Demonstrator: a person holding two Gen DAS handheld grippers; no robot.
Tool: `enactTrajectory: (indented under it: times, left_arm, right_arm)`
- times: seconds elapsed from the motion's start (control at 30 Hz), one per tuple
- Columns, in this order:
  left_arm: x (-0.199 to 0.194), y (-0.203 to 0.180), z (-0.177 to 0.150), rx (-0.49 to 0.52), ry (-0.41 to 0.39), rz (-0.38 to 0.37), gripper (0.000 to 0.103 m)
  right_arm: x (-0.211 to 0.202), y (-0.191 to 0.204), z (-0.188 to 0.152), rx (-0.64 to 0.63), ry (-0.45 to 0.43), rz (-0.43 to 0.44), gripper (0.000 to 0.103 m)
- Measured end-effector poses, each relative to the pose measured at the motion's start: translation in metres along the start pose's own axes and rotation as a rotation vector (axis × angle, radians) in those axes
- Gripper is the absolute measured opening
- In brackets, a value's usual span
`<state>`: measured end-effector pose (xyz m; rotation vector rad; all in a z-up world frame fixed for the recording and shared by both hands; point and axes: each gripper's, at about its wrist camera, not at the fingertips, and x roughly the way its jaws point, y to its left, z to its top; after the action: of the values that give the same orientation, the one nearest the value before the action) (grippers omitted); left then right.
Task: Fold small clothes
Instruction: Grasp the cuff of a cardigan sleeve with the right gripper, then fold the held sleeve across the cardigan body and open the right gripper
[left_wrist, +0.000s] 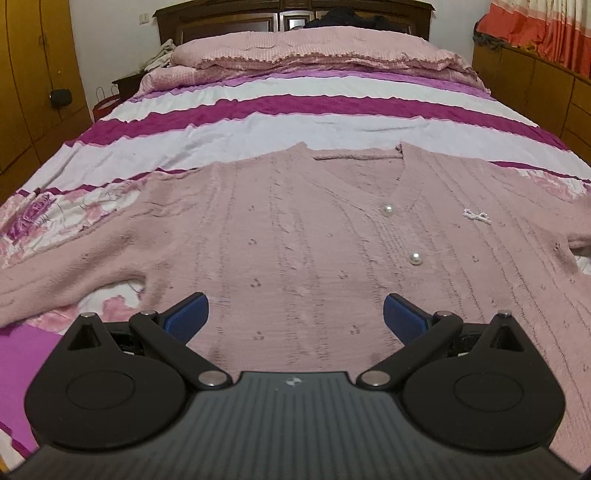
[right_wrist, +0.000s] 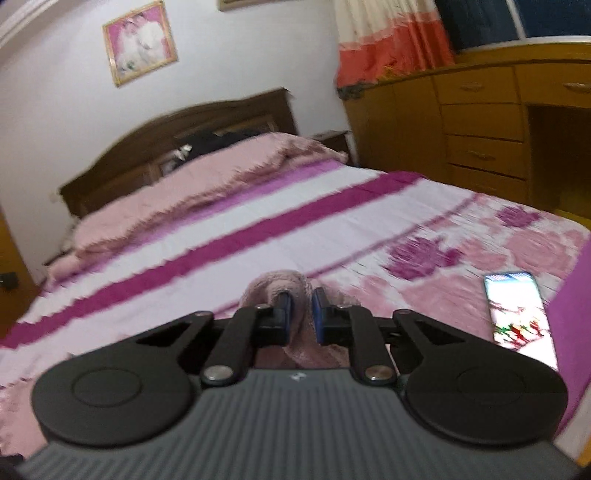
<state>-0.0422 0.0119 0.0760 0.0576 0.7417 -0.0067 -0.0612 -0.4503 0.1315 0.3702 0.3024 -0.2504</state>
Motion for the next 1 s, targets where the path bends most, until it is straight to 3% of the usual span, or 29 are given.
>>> enactTrajectory:
  times: [0.3,0.6,0.77,1.0]
  left_arm:
    - [-0.012,0.032,0.011,-0.057,-0.007,0.014,0.103]
    - [-0.025,0.069,0.006,-0.103,-0.032,0.022,0.103]
    - [-0.029,0.089,0.003,-0.131,-0.031,0.012,0.103]
    - [-0.033,0.101,-0.003,-0.09,-0.064,0.05,0.103]
  right_arm:
    - [0.002,0.079,0.021,-0.099,-0.04,0.108,0.015]
    - [0.012,0.155,0.016,-0.176,-0.044,0.189,0.015]
    - [0.027,0.2,-0.007,-0.17,-0.018,0.229,0.015]
    - [0.053,0.259,-0.071,-0.225,0.081,0.31,0.016]
